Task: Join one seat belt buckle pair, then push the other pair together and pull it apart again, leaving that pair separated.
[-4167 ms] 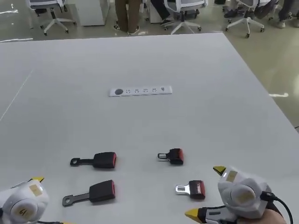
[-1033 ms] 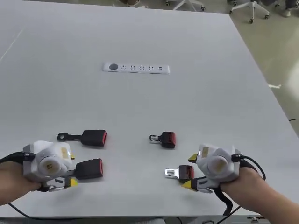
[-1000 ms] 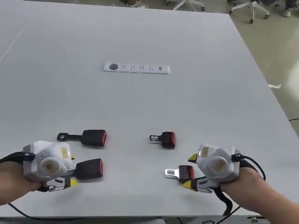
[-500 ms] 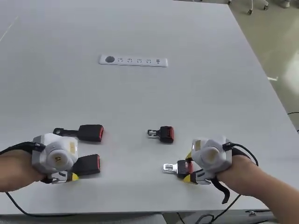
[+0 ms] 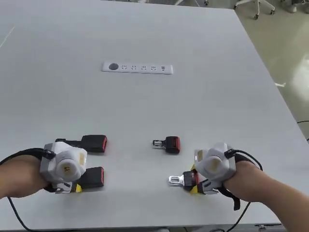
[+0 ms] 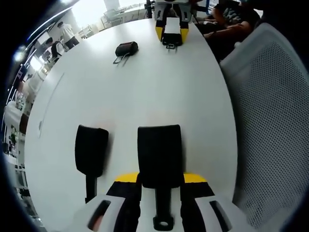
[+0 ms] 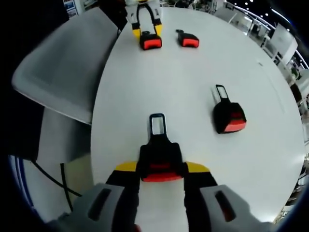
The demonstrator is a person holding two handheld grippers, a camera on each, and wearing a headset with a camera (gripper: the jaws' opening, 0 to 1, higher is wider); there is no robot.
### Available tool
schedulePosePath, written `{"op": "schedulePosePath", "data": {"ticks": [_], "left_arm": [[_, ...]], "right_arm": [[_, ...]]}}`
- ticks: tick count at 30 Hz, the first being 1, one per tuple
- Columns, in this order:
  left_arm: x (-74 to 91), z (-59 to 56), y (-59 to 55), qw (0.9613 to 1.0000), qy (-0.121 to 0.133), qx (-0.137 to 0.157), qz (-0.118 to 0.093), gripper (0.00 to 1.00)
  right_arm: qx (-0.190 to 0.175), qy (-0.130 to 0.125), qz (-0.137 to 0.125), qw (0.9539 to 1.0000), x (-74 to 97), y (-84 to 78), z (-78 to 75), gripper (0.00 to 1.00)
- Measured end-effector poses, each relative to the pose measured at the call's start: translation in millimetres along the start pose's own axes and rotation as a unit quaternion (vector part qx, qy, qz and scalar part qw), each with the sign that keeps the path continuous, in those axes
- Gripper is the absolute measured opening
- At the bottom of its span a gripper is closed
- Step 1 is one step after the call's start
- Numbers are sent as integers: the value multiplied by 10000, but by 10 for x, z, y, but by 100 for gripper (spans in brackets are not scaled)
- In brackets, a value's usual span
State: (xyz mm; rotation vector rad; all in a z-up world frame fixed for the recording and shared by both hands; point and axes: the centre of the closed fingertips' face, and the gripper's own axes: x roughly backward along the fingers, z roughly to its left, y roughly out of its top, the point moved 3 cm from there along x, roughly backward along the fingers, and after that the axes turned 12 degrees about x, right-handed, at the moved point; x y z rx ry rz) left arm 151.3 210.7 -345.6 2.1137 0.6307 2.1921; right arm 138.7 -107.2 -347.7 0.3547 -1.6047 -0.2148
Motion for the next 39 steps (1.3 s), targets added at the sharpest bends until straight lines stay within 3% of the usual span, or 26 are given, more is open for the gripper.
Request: {"op": "schedulePosePath", "data": {"ticks": [9,22,29,35,39], "left_arm": [[-64,-19,72,9984,-66,-451,338,32],[-38,-24,80,9986,-123,-358,356,32],[-28,-30,80,9987,-122,-337,356,32],[-37,-39,76,9985,-72,-365,403,32],[-37,-34,77,9983,-99,-383,417,32]], "right_arm": [[44,17,-80,10000,-15,25,-49,35],[-250,-151,-227,9993,-49,95,-72,35],[-335,-157,-387,9986,-126,317,-85,36],[-79,-237,-500,9984,-243,617,-101,36],[-91,-261,-656,9975,-326,826,-132,36]]}}
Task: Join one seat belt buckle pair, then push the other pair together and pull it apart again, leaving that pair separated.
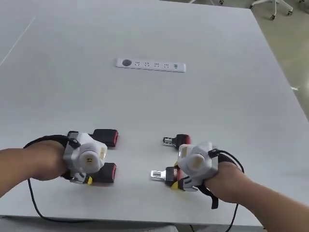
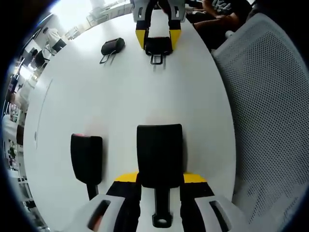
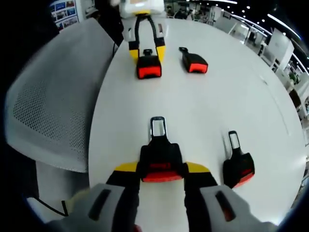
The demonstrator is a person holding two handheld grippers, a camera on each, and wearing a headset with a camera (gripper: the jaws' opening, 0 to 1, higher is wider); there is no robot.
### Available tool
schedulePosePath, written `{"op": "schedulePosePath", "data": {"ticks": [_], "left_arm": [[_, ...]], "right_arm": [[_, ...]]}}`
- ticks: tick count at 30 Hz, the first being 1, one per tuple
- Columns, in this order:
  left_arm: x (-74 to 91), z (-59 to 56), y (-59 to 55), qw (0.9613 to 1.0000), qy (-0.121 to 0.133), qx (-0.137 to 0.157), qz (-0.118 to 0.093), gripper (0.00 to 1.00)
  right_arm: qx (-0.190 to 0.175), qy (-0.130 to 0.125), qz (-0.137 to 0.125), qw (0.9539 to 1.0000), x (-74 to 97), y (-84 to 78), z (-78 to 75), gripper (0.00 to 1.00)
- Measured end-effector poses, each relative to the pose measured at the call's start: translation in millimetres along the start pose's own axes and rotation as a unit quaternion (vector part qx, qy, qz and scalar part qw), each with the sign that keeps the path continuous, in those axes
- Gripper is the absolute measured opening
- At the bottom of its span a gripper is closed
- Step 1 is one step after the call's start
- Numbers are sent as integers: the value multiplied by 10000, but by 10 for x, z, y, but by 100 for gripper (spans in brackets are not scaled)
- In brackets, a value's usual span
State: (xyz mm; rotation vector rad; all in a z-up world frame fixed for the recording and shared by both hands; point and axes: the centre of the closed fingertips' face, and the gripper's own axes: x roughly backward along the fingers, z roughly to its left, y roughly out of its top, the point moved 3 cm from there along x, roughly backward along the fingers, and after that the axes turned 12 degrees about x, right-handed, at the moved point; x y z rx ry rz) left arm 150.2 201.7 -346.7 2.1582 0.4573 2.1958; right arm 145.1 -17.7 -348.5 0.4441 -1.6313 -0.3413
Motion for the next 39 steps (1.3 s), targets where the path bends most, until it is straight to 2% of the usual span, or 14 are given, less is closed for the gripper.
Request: {"op": "schedulePosePath", "data": {"ticks": [12,14,20,31,39], "left_arm": [[0,0,-7,9999,-67,43,-100,32],[1,0,-7,9999,-74,46,-104,32],[3,0,-7,9999,-54,68,-70,32],[10,-1,-8,9999,-57,111,-79,31],[10,-3,-5,9999,-54,113,-87,31]], "right_arm": [[1,43,-259,9997,-234,408,-23,36],[-3,-33,-265,9996,-280,478,-54,36],[74,86,-322,9994,-397,701,-37,36],[130,96,-182,9997,-459,815,-47,36],[177,73,-244,9995,-452,854,-36,36]]}}
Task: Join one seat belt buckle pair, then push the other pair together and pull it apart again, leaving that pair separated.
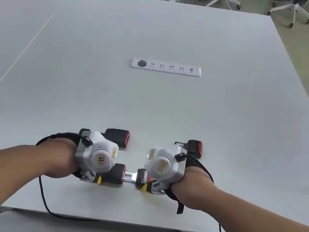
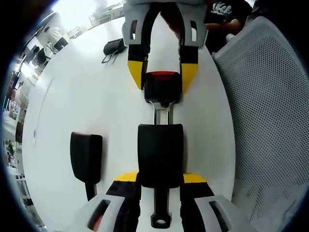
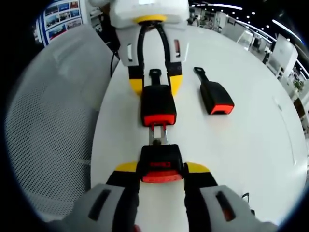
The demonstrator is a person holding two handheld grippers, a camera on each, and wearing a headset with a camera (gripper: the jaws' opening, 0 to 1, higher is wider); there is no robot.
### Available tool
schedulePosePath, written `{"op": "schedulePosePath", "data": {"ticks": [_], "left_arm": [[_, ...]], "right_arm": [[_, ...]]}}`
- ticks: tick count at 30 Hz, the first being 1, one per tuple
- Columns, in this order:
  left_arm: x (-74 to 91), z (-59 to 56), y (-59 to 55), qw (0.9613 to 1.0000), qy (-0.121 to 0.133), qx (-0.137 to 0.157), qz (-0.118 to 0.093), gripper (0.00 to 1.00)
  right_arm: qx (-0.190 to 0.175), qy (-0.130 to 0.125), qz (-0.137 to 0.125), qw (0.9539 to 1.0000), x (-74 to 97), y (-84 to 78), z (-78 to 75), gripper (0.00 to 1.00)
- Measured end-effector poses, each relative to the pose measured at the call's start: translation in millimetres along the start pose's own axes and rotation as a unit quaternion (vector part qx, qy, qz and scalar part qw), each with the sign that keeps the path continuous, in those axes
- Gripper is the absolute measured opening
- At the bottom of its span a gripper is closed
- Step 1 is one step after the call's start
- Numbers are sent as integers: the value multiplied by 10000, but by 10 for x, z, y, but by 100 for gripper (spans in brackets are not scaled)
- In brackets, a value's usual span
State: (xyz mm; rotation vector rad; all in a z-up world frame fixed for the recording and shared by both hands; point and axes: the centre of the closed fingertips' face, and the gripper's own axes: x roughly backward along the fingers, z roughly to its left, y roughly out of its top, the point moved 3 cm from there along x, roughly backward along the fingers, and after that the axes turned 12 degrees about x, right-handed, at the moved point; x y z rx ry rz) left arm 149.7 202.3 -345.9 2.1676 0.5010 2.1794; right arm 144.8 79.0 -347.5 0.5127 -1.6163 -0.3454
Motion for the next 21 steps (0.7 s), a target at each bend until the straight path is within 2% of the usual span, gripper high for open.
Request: {"op": "schedulePosePath", "data": {"ticks": [7,9,13,18,21], "left_arm": [[-5,-1,1,10000,-43,54,-30,31],[-10,-11,11,9998,-101,9,-179,31],[-12,13,-7,9994,-137,108,-309,31],[-17,11,12,9996,-139,31,-242,31],[-13,16,8,9995,-156,34,-274,31]], "right_arm": [[45,-23,-148,9999,-37,30,-18,35],[-40,-9,-222,9997,-53,45,-22,35],[-21,4,-216,9998,-53,44,-18,35],[-61,1,-251,9997,-58,75,-24,34],[-27,0,-272,9996,-70,90,-35,34]]}}
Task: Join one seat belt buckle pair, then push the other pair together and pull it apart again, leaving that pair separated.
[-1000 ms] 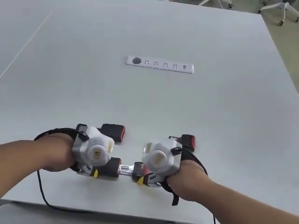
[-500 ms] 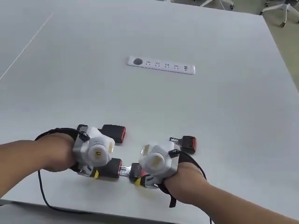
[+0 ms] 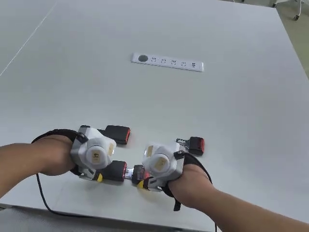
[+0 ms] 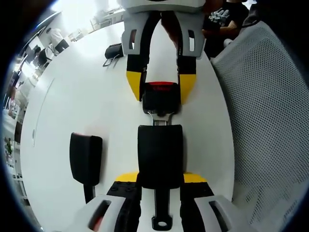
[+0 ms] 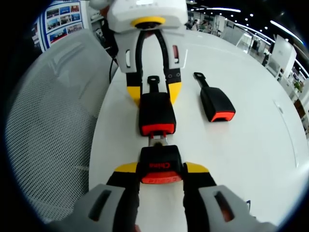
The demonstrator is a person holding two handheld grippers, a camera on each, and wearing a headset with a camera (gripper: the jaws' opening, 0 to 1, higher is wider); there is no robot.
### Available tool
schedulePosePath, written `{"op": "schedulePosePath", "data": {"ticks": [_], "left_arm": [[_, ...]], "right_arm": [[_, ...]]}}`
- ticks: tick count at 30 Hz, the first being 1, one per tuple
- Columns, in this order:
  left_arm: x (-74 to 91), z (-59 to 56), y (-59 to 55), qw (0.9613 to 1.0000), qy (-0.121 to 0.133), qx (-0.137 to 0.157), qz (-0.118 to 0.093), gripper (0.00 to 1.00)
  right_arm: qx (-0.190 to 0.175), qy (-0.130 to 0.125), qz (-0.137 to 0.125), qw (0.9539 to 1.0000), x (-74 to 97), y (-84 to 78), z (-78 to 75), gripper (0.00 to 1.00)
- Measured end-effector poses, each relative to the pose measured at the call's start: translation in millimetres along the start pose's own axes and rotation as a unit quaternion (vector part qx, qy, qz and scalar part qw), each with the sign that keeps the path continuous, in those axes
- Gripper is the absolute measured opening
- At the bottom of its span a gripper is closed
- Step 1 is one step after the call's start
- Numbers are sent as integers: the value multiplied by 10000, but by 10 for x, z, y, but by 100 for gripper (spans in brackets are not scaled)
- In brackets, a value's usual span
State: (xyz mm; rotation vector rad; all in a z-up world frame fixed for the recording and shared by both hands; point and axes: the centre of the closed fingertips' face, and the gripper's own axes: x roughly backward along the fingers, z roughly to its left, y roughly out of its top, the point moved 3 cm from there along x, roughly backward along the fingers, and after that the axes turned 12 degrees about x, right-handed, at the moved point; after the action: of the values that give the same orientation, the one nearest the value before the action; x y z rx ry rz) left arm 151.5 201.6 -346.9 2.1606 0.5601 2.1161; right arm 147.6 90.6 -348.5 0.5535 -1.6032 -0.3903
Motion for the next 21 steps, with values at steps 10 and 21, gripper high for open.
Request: {"op": "schedulePosePath", "data": {"ticks": [10,21], "left_arm": [[0,5,4,9999,-29,-100,-10,31],[-21,10,-9,9999,-39,-165,7,31]], "right_arm": [[-166,-26,-182,9997,-70,122,-1,33],[-96,-31,-149,9998,-96,127,12,34]]}}
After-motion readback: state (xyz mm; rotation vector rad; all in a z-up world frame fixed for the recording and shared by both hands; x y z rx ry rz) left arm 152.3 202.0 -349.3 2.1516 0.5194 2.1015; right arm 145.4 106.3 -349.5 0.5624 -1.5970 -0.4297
